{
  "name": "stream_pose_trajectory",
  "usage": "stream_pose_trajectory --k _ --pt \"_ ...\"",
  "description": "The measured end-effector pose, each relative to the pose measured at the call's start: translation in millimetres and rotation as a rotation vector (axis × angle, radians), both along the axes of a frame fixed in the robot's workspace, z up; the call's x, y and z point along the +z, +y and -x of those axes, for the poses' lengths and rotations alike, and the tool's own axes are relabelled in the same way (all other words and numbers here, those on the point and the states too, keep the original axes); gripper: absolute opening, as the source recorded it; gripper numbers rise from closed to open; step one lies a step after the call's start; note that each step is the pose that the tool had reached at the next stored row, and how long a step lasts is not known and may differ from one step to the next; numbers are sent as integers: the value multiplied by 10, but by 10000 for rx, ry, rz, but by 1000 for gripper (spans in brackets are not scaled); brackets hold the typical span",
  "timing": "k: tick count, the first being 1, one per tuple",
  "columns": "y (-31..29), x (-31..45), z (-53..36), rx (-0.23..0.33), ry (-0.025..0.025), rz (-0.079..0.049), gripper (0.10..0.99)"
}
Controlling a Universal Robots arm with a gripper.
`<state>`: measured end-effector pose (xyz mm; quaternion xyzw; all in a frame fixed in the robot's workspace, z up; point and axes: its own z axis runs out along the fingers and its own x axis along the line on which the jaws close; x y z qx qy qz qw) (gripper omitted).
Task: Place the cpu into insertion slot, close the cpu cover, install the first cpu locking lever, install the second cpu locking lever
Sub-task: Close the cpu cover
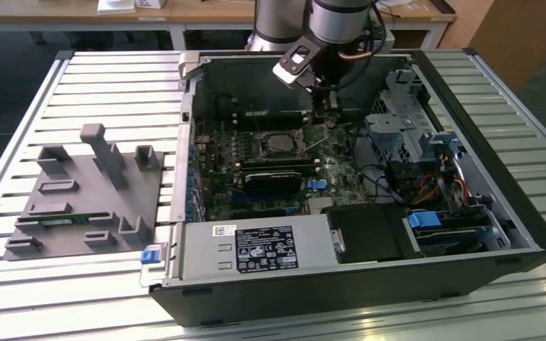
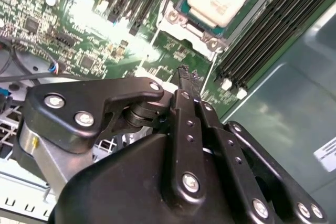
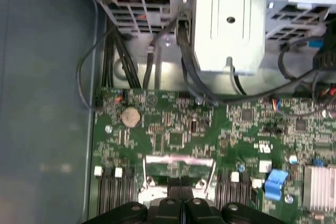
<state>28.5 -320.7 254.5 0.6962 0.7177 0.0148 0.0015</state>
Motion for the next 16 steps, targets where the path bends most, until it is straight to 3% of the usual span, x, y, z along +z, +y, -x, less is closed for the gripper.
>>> stream_pose_trajectory --k 4,16 --pt "1 -5 -61 3 -1 -3 106" --pt "1 -25 -113 2 0 -2 106"
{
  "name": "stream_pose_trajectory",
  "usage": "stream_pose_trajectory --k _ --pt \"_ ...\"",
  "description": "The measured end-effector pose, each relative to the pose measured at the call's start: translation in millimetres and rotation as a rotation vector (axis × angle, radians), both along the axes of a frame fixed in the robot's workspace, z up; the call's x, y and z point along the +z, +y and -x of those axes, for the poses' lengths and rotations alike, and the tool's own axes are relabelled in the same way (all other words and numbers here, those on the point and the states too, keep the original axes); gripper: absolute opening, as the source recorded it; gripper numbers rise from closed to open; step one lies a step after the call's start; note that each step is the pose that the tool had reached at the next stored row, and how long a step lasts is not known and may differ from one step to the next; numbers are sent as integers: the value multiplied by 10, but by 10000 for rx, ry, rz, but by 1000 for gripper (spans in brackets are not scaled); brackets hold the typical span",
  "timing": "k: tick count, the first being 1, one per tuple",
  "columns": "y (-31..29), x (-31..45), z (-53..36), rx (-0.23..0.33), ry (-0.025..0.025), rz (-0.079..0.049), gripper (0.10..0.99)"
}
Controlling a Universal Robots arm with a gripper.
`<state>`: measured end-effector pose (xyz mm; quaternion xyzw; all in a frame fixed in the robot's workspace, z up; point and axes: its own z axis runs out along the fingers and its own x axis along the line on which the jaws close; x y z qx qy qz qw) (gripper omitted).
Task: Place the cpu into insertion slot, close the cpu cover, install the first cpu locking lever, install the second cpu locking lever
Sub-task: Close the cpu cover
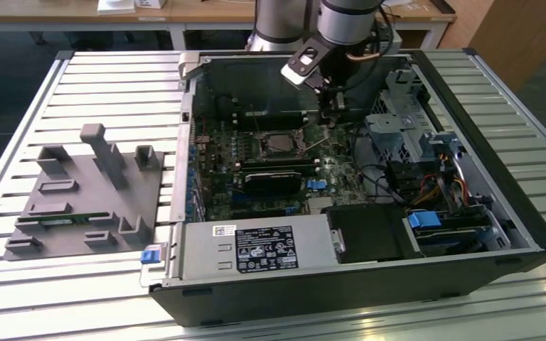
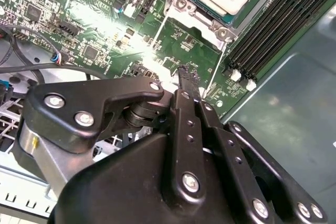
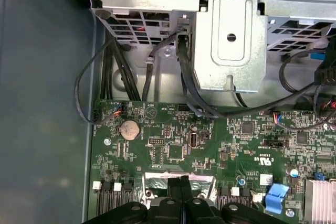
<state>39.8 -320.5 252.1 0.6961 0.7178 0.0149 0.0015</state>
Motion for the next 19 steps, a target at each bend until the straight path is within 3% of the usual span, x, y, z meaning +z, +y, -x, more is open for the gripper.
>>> stream_pose_trajectory --k 19 --pt "32 -34 -224 8 -1 -1 106"
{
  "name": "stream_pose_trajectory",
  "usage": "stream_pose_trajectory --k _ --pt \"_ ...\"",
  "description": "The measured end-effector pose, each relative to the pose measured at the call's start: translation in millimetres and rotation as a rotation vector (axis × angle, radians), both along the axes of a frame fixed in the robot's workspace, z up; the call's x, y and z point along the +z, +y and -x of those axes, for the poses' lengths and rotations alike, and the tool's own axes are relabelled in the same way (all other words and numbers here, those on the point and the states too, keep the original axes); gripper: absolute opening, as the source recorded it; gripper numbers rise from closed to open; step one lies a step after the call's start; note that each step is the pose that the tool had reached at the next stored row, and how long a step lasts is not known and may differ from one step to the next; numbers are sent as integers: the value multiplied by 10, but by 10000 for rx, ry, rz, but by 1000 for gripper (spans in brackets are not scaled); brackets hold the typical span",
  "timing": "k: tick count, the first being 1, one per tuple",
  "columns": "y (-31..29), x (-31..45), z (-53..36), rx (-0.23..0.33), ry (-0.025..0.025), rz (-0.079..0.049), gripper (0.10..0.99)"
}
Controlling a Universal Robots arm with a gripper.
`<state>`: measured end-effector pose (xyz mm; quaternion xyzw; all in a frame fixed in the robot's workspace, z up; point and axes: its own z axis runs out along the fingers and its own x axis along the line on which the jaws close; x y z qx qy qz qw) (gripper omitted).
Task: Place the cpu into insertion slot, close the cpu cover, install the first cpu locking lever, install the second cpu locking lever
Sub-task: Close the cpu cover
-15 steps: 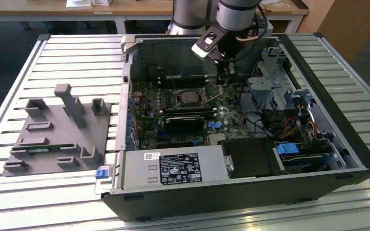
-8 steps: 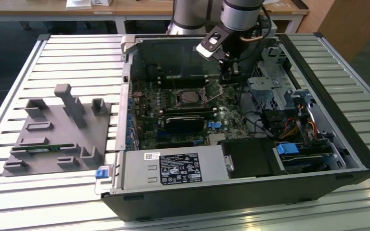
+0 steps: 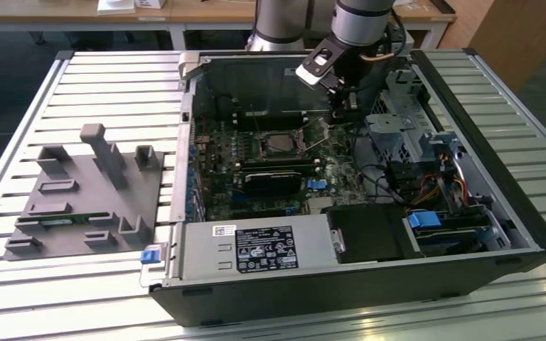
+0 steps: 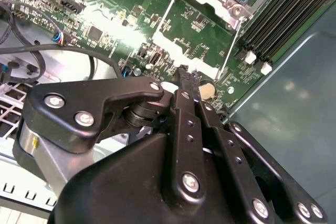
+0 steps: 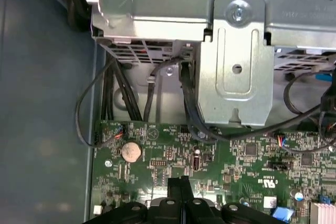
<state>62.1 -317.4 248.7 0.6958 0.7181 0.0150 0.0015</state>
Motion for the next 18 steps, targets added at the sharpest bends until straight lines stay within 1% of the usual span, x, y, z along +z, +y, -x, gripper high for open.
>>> stream_pose_trajectory --k 6,18 --pt "0 -10 -57 -13 0 0 106" --pt "0 -98 -62 -271 0 0 106"
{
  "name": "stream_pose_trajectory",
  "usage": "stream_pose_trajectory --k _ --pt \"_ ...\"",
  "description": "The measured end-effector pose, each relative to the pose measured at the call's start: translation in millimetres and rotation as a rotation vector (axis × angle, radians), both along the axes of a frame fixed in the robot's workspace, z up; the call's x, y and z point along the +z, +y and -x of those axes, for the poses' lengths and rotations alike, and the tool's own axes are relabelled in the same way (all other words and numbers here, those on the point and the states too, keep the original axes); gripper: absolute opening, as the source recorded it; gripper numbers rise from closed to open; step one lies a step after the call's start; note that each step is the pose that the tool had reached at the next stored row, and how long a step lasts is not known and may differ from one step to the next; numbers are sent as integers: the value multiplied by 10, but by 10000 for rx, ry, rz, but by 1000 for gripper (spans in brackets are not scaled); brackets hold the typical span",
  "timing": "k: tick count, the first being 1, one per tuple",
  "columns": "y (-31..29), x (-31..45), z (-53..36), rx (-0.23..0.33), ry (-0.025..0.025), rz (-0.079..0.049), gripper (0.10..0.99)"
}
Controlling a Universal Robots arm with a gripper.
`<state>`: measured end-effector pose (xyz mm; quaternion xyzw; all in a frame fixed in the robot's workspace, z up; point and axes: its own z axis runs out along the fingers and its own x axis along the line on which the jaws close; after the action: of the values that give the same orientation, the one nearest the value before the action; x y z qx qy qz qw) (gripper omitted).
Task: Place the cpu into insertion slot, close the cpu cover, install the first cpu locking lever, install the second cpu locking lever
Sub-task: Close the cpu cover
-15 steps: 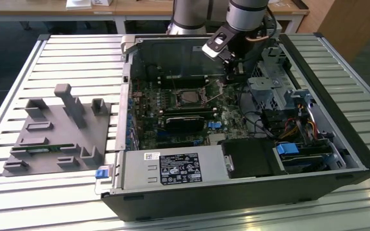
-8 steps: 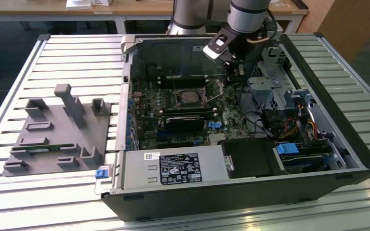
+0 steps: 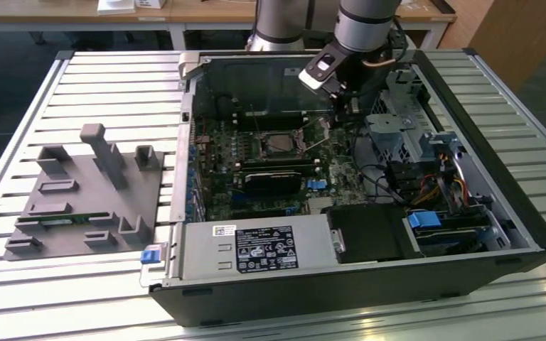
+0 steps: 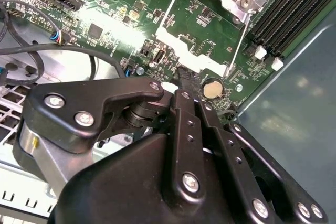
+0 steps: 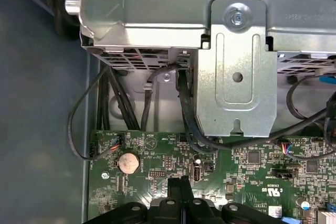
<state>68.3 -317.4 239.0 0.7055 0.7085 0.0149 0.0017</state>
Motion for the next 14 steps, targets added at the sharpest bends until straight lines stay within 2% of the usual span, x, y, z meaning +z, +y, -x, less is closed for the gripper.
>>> stream_pose_trajectory --k 5,14 --pt "0 -16 13 -27 -1 1 106" --pt "0 -17 177 -35 0 3 106"
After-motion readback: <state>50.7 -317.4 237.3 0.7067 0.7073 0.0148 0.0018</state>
